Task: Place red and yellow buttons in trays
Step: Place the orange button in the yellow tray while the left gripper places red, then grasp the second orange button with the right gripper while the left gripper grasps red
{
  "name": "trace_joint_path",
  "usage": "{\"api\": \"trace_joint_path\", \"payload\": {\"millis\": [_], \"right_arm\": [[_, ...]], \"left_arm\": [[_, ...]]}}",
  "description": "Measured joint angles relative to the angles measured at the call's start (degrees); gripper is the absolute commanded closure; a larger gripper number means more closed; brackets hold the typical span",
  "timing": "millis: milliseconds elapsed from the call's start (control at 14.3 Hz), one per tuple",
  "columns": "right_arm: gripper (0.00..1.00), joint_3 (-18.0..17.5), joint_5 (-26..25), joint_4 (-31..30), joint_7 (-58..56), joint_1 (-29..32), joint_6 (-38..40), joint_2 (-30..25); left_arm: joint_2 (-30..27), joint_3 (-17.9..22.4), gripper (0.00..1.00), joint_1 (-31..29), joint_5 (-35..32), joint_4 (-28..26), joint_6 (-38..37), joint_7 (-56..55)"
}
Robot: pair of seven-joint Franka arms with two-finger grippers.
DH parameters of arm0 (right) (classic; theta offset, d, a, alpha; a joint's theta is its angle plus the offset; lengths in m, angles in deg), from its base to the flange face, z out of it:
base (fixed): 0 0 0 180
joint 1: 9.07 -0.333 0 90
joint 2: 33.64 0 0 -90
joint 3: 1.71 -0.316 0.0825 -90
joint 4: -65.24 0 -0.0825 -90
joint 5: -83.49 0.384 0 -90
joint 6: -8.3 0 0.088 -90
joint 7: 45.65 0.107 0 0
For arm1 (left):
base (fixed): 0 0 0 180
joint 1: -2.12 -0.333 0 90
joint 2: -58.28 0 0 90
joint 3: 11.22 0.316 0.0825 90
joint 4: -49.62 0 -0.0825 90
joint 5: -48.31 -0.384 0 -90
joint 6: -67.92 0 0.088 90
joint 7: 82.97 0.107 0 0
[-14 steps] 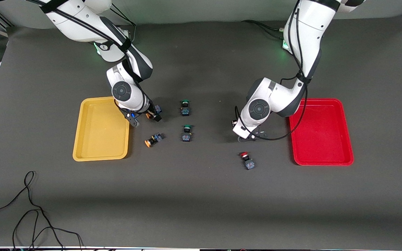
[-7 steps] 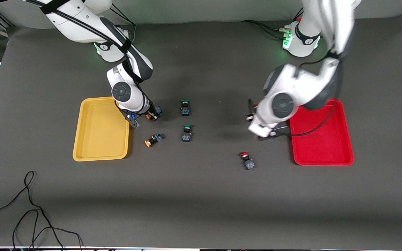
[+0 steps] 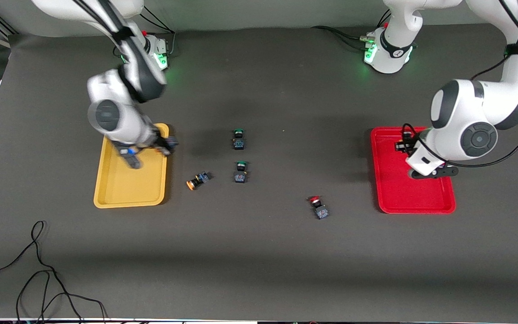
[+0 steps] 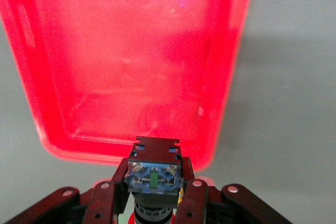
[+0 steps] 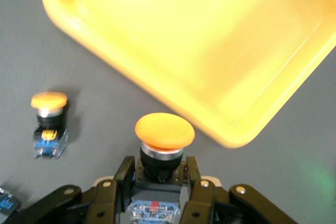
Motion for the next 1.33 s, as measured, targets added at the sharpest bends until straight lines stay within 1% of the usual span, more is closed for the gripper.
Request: {"api": "trace_joint_path", "payload": {"millis": [140, 209, 279, 349, 488, 558, 628, 698, 767, 907, 1047, 1186, 1326], "right_arm": [[0.86, 8.3, 0.0, -1.5, -11.8, 0.6, 0.0, -0.6], [0.86, 11.4, 0.0, -2.7, -16.2, 1.0, -1.3, 0.1], [0.86, 13.5, 0.0, -4.2, -18.9, 1.4, -3.2, 1.3], [0.86, 14.3, 0.0, -5.6, -19.9, 1.5, -5.4, 2.8], [0.80, 14.1, 0.6, -7.8, -20.0, 1.1, -9.5, 6.0], [0.59, 14.0, 1.0, -8.6, -20.0, 0.7, -11.5, 7.4], [0.26, 13.9, 1.7, -9.4, -20.0, 0.4, -13.4, 8.6], [0.00, 13.9, 2.5, -9.9, -20.0, 0.3, -15.1, 9.7], [0.00, 13.9, 3.0, -10.1, -20.0, 0.3, -16.0, 10.6], [0.00, 13.9, 3.3, -9.9, -20.0, 0.3, -15.8, 10.7], [0.00, 13.7, 3.5, -7.5, -19.5, 0.2, -12.6, 9.2], [0.00, 12.1, 3.7, -1.2, -16.7, 0.2, -5.1, 7.6], [0.00, 8.2, 4.0, 7.2, -11.1, 0.1, 0.3, 7.8]], "left_arm": [[1.4, -0.1, 1.00, -0.8, -0.3, -6.4, 9.3, 0.9], [2.4, -0.2, 0.61, -0.8, -0.4, -8.4, 12.6, 1.0], [3.4, -0.4, 0.01, -0.8, -0.5, -9.5, 14.9, 1.0], [4.2, -0.5, 0.00, -0.8, -0.5, -9.9, 16.1, 1.0], [4.8, -0.6, 0.00, -0.8, -0.6, -9.9, 16.2, 1.0], [4.2, -0.6, 0.00, -0.8, -0.6, -9.4, 15.0, 1.0], [3.3, -0.6, 0.00, -0.8, -0.6, -8.3, 12.2, 0.9], [2.1, -0.7, 0.00, -0.8, -0.6, -6.3, 8.1, 0.8], [0.9, -1.0, 0.00, -0.7, -0.5, -3.4, 3.7, 0.4], [0.0, -2.1, 0.00, 1.2, -0.3, 5.1, -4.3, -2.5], [2.5, -2.8, 0.00, 5.8, 0.8, 13.8, -7.2, -9.9], [9.3, -3.1, 0.00, 10.9, 1.8, 23.2, -7.2, -18.3], [19.0, -3.2, 0.00, 14.1, 2.3, 33.5, -6.8, -25.8]]}}
